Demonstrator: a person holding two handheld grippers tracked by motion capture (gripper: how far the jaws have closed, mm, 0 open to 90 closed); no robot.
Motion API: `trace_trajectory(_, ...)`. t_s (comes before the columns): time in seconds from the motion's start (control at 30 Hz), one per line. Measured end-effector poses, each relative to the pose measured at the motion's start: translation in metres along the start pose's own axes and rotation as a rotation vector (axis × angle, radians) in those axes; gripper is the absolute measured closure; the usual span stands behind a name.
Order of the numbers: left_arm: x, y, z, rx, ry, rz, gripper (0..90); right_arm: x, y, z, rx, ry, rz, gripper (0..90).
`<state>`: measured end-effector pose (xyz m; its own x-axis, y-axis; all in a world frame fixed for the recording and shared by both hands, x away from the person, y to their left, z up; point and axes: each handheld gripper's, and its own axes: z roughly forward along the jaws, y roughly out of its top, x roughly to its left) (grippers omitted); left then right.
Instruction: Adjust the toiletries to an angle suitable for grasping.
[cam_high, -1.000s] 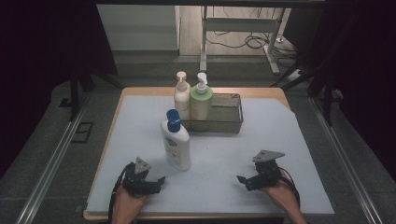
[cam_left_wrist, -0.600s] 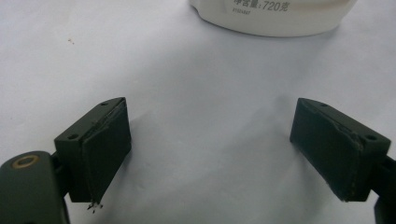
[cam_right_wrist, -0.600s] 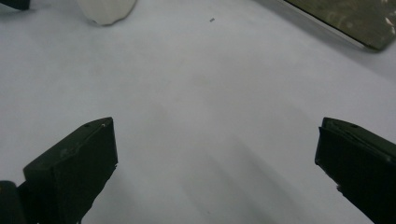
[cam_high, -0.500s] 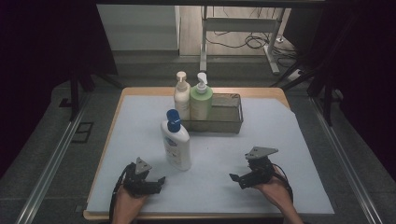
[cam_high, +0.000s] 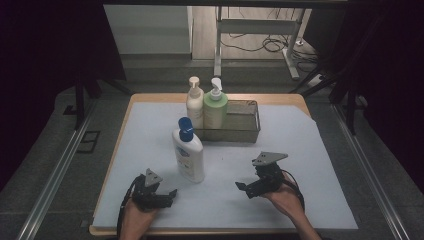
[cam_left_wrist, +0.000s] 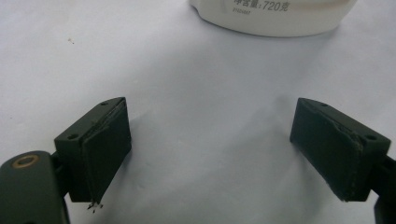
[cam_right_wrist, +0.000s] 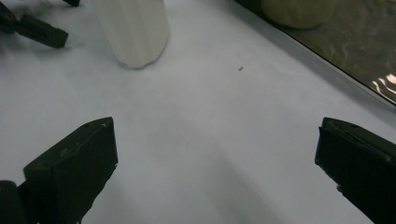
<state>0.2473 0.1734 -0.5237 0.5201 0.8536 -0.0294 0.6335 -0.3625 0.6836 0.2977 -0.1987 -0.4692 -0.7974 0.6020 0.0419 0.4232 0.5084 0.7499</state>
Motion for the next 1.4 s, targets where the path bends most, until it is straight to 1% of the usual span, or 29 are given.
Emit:
trace_trajectory(0.1, 0.0, 0.0, 0.0, 0.001, -0.001, -0.002, 12.2, 0.003, 0.005, 0.004, -0.012, 0.012, 0.008, 0.0)
trace_trajectory(0.3, 0.0, 0.0, 0.0, -0.003, -0.002, -0.007, 12.2, 0.011, 0.017, 0.012, -0.016, 0.036, -0.004, 0.0)
trace_trajectory(0.37, 0.0, 0.0, 0.0, 0.0, -0.001, 0.001, 12.2, 0.013, 0.021, 0.014, -0.017, 0.045, -0.01, 0.0)
trace_trajectory(0.5, 0.0, 0.0, 0.0, 0.0, -0.002, 0.001, 12.2, 0.018, 0.031, 0.017, -0.018, 0.054, -0.03, 0.0)
trace_trajectory(0.63, 0.0, 0.0, 0.0, -0.001, -0.002, -0.003, 12.2, 0.023, 0.041, 0.02, -0.031, 0.061, -0.042, 0.0)
trace_trajectory(0.73, 0.0, 0.0, 0.0, -0.002, -0.001, -0.003, 12.2, 0.029, 0.049, 0.023, -0.041, 0.078, -0.037, 3.7)
trace_trajectory(0.87, 0.0, 0.0, 0.0, -0.002, -0.001, -0.003, 12.2, 0.035, 0.057, 0.028, -0.051, 0.088, -0.044, 4.8)
trace_trajectory(1.1, 0.0, 0.0, 0.0, -0.001, -0.002, -0.004, 12.2, 0.046, 0.072, 0.035, -0.05, 0.089, -0.074, 5.3)
trace_trajectory(1.23, 0.0, 0.0, 0.0, -0.002, -0.002, -0.004, 12.2, 0.051, 0.081, 0.04, -0.053, 0.086, -0.07, 6.0)
trace_trajectory(1.4, 0.0, 0.0, 0.0, 0.0, -0.002, -0.003, 12.2, 0.056, 0.093, 0.046, -0.064, 0.084, -0.068, 9.8)
